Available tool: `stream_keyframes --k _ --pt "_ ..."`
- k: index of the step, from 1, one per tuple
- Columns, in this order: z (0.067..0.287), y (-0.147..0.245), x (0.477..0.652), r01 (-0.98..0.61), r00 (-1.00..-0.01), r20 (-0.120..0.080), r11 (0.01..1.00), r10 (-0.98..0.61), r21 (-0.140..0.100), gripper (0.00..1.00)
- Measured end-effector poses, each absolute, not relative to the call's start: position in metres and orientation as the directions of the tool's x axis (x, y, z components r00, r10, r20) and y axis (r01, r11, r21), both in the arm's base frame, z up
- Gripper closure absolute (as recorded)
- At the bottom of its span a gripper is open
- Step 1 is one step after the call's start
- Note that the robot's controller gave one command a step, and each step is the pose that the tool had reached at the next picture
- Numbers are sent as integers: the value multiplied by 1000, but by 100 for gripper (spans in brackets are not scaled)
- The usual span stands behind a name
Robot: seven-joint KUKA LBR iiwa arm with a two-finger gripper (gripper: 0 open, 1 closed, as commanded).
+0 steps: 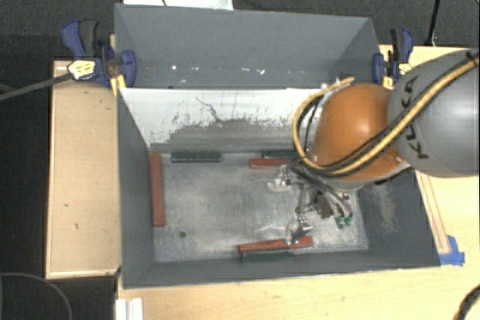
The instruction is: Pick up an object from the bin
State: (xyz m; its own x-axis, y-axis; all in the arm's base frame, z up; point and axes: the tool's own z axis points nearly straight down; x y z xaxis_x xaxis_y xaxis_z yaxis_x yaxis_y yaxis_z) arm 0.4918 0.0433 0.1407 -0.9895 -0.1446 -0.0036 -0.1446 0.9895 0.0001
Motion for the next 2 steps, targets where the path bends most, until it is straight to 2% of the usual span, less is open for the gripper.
stream_keyframes --k 1,2 --pt "102 59 486 -79 -997 -4 997 -79 0 0" --pt "77 -4 490 -264 -964 13 964 -264 0 100"
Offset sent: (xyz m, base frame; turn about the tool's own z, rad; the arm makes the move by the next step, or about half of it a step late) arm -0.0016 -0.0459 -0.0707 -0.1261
